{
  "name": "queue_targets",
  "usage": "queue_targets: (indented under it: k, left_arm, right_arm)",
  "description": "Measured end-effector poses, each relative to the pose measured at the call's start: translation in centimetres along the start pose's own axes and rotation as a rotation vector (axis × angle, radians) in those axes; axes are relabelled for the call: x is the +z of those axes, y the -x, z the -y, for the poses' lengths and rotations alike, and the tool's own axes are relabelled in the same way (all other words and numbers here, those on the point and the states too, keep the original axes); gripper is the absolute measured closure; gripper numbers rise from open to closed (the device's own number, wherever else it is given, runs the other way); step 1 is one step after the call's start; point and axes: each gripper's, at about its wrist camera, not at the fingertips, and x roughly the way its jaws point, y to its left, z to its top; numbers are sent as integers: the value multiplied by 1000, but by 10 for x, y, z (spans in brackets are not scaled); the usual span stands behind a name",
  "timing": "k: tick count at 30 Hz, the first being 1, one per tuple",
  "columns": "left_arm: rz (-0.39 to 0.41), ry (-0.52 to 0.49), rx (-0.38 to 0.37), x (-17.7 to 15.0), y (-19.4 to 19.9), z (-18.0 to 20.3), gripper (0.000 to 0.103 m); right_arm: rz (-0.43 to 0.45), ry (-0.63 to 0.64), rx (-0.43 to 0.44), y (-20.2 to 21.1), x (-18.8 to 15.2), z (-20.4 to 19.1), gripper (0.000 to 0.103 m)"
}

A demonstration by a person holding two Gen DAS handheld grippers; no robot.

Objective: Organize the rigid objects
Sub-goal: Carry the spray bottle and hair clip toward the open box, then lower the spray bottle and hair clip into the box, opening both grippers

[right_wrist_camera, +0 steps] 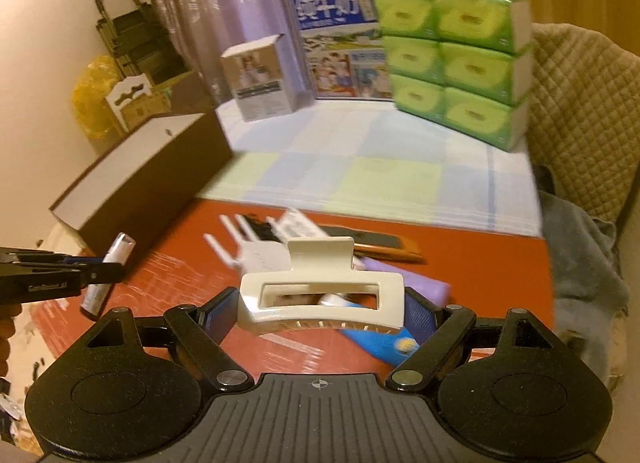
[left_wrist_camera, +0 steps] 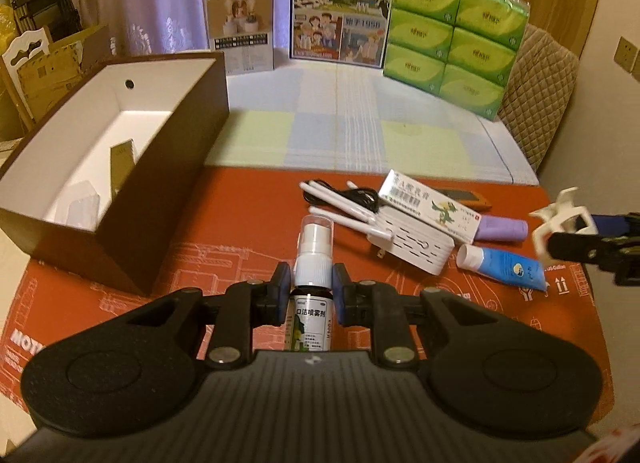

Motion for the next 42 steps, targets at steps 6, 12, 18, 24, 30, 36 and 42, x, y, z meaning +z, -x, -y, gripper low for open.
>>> queue_targets:
  k: [6, 12, 18, 24, 30, 36, 42]
  left_arm:
    - [30, -9, -12, 16, 16, -42, 85]
    - [67, -6, -14, 33, 30, -90, 85]
    - [85, 12, 3, 44, 32, -140, 85]
    - [83, 18, 19, 52, 25, -186, 85]
    - [60, 6, 28, 61, 12, -225, 85]
    - [30, -12, 13, 73, -8, -255, 85]
    - [-7, -33, 6, 90, -38, -279, 85]
  right_arm:
    - [4, 12, 53, -22, 14, -56, 21]
    - [14, 56, 112, -49, 33, -118, 21]
    - [24, 98, 178, -85, 57, -177, 21]
    - [25, 140, 209, -125, 76, -229, 21]
    - [14, 167, 219, -164, 91, -268, 21]
    - [-1, 182, 196, -193, 98, -293, 21]
    - [-19, 215, 153, -225, 111, -307, 21]
